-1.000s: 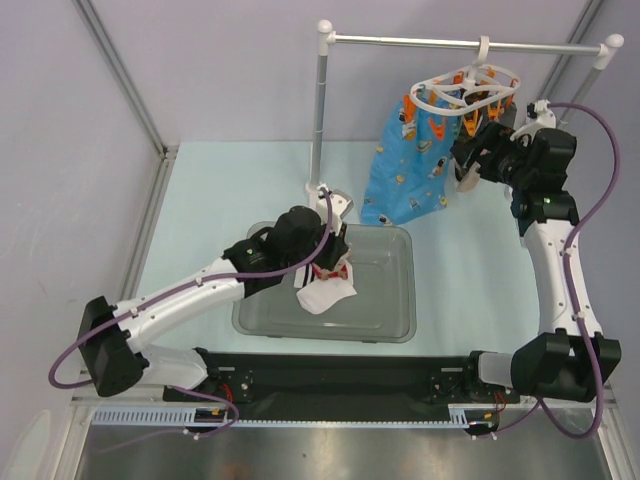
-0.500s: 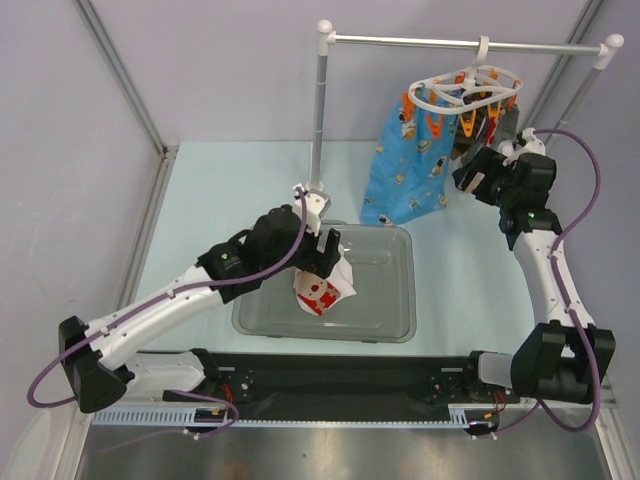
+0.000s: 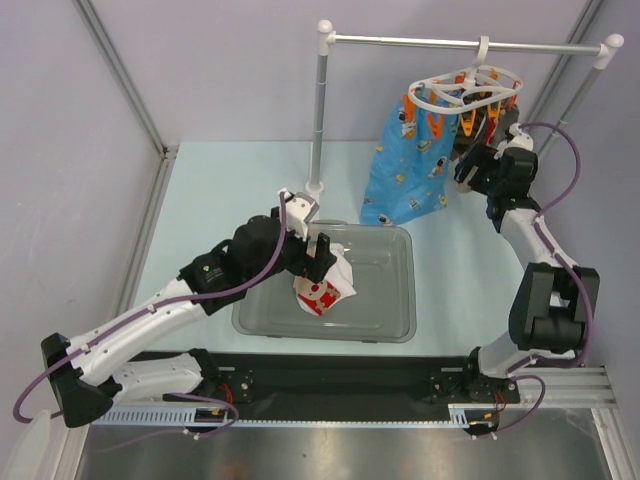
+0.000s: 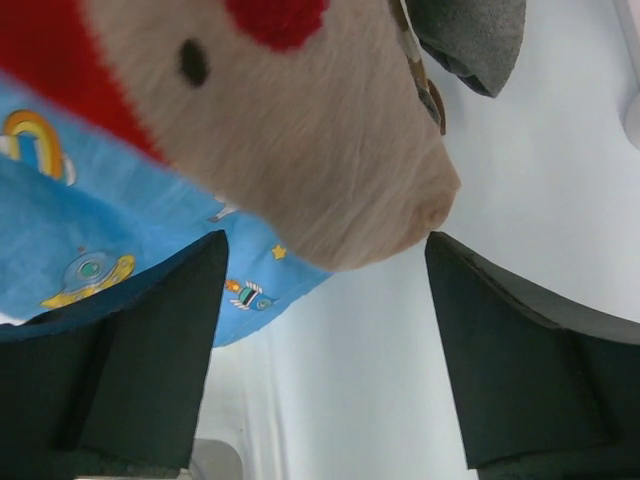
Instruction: Remove the socks clipped to the hanger
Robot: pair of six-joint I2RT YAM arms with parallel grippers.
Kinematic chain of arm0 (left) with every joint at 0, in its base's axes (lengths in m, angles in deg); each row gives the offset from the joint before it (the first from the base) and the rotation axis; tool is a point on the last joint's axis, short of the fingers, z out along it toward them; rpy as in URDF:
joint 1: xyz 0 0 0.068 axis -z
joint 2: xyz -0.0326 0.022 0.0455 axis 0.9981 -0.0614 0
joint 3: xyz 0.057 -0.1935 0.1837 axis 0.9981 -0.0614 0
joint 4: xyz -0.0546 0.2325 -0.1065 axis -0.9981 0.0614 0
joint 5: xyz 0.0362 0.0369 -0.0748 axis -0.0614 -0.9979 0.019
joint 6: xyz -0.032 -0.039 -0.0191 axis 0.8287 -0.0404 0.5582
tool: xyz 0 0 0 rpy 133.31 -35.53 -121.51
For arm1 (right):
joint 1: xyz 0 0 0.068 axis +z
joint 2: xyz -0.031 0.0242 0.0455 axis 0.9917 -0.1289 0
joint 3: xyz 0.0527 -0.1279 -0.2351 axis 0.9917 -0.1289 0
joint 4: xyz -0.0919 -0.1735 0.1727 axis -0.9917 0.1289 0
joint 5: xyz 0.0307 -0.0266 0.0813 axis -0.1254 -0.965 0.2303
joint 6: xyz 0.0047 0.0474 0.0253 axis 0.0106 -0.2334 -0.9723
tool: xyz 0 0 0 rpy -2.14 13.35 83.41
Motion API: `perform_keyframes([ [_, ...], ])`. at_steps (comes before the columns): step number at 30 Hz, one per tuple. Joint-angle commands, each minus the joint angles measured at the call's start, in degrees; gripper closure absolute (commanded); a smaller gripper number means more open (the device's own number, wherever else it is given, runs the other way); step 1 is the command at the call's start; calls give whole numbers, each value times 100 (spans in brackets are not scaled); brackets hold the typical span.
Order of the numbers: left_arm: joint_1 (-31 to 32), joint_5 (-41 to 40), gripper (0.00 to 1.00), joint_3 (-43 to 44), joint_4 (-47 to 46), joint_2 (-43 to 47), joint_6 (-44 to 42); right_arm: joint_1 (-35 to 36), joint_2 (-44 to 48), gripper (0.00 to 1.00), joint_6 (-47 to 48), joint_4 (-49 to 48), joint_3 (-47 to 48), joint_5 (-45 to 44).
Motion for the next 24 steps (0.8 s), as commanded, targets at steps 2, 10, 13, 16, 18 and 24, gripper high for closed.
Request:
perform_keyframes([
  [2,-33,208,9,-80,-283,88,-104,-25,-492,21,91,-377,592,-105],
  [10,-33,515,11,-238,-573,298,-78,28,-99,100,-93,387,584,-264],
  [13,-33,638,11,-247,-749,395,-34,116,481,100,-198,853,461,-124],
  [16,-42,761,11,-203,-854,387,54,344,1052,100,-181,1213,426,-79],
  [18,-42,761,11,-177,-916,369,150,493,1272,100,-181,1581,478,-88],
  [24,-42,946,11,-133,-1144,211,353,652,1914,100,-506,2654,821,597],
])
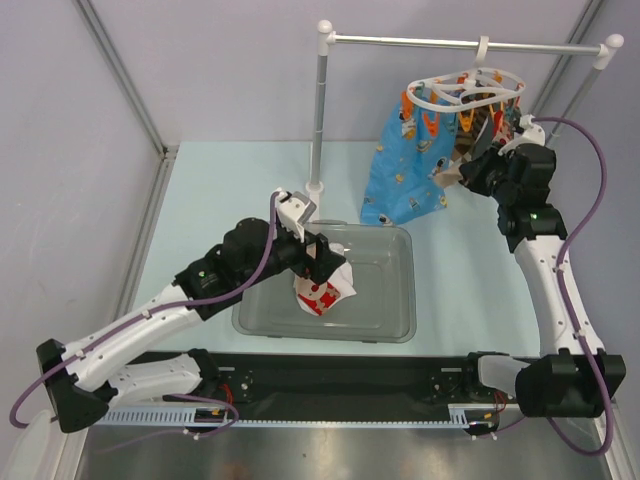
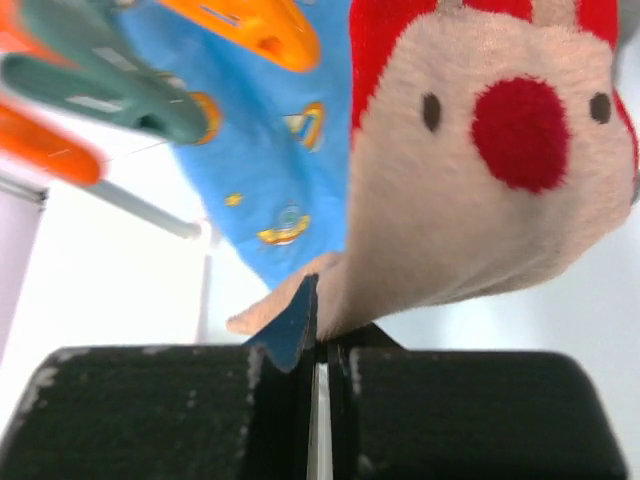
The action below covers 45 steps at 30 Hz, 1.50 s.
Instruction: Remove the socks clipped to the hanger
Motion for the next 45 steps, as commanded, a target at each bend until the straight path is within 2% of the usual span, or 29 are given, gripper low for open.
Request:
perform_keyframes([
  [1,-31,164,11,204,-391,-136,183,62,262,100,-231,797,259,503],
  [11,-31,251,11,1108,-1400,-1077,-405,695,869,100,-486,1123,321,1829],
  [17,-31,497,11,1601,-2191,-1894,-959,783,957,100,-784,737,181,2269],
  [26,-31,936,13,2515,-2526,-3124,-1110,844,984,100,-1136,350,119,2569],
  [29,-13,1235,23,2568,-2719,-3309,-1040,879,958,100,-1145,332,93,2596],
  [31,-5,1341,47,2577,-2772,-3354,-1004,880,958,100,-1128,358,66,2569],
  [32,-4,1367,65,2577,-2807,-3380,-961,880,957,99,-1136,359,49,2569],
  [33,-4,1376,73,2577,-2825,-3371,-960,880,957,98,-1128,359,31,2587],
  [34,-4,1411,80,2604,-2817,-3380,-960,880,957,92,-1136,359,31,2596],
  [35,-4,1429,92,2621,-2773,-3389,-969,880,966,87,-1136,376,40,2587],
  [36,-4,1438,99,2639,-2738,-3380,-978,880,975,78,-1119,402,83,2552],
  [39,-4,1412,100,2622,-2667,-3337,-995,888,993,57,-1084,674,259,2228],
  [40,-4,1403,100,2613,-2624,-3327,-987,871,975,44,-1058,779,442,1887],
  [42,4,1368,100,2613,-2553,-3327,-1013,827,931,34,-1014,1201,724,1447],
  [43,-4,1359,100,2604,-2492,-3327,-1022,801,844,30,-1005,1359,1030,957],
  [45,-4,1315,100,2586,-2456,-3319,-1030,635,721,28,-1057,1764,1322,506],
])
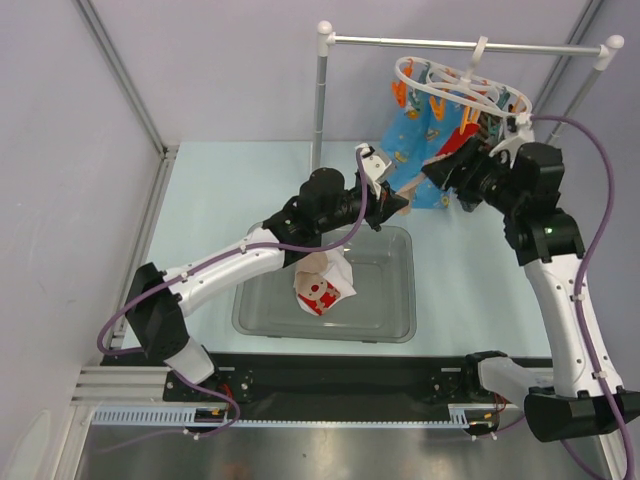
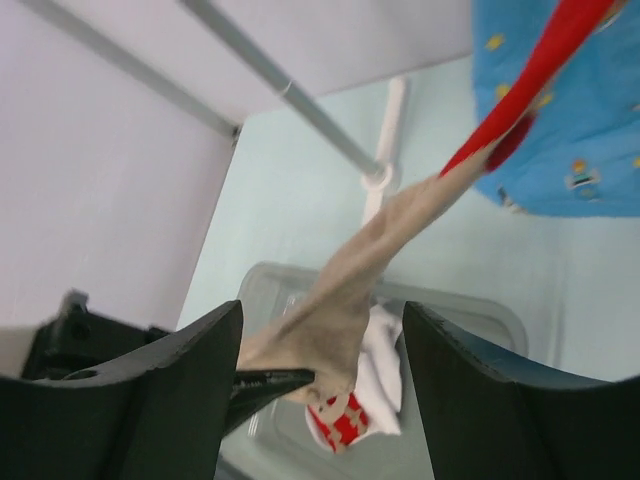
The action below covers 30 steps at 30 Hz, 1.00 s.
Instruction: Remove the socks clipped to the hanger
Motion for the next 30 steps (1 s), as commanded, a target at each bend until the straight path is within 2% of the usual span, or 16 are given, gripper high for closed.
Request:
perform_keyframes([
  [1,-2,39,100,219,-61,100,-56,-238,-180,28,-23,627,926,-1280],
  [5,-2,3,100,219,-52,91,-47,-546,-592,30,-24,848,1507,-1889],
  [11,-2,21,100,202,-52,126,-20,-1029,-1296,32,-164,849,2071,-2004],
  [14,-2,38,100,158,-52,135,-29,-1048,-1437,34,-173,630,2177,-2039],
  [19,-2,91,100,123,-61,109,-29,-1048,-1552,34,20,-300,1958,-1417],
  [30,-2,135,100,158,-105,82,-3,-995,-1824,30,372,-795,1966,-1117],
])
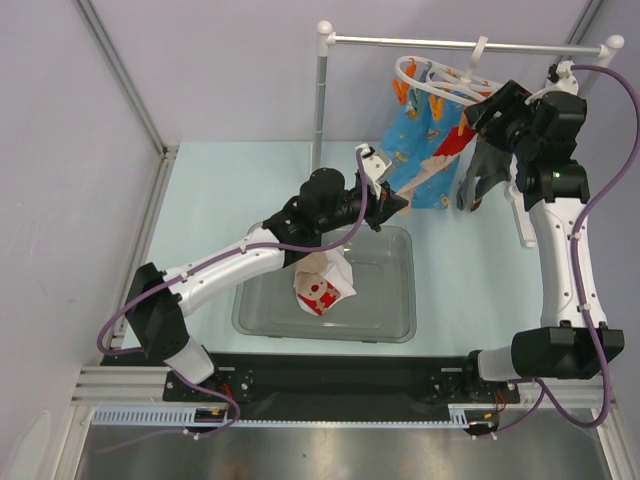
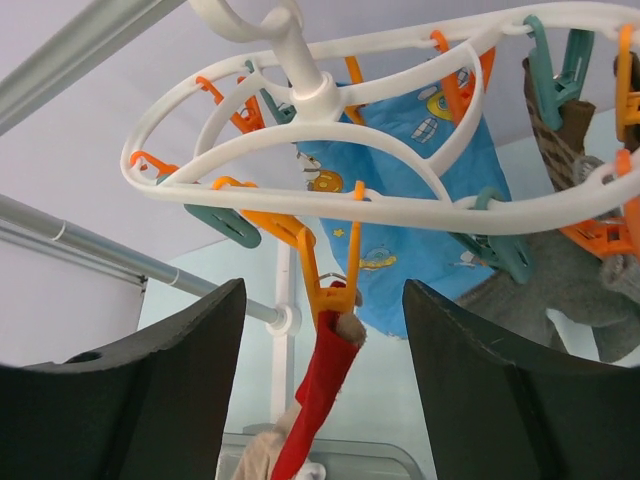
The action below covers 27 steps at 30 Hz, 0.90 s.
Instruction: Remove the socks clipped to the hanger
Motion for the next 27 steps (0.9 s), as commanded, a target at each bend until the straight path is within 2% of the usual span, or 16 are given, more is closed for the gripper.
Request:
perform_keyframes([
  [1,-2,146,100,158,-150,82,4,39,-115,30,241,-419,84,206],
  [8,-2,269,100,149,-168,47,92,74,-405,33,267,-673,119,329],
  [14,-2,287,100,140,-186,30,127,118,-546,40,276,-805,190,224],
  [18,-2,304,100,149,-212,12,127,153,-564,49,294,-867,172,118],
  [23,-2,313,100,131,-230,-14,153,224,-590,51,346,-946,172,13],
  [25,6,322,100,122,-238,-23,153,232,-599,69,355,-972,172,4],
  [26,-2,322,100,122,-238,-15,153,241,-608,84,373,-955,172,13],
  [27,-2,322,100,131,-230,-6,171,241,-608,90,381,-929,172,4],
])
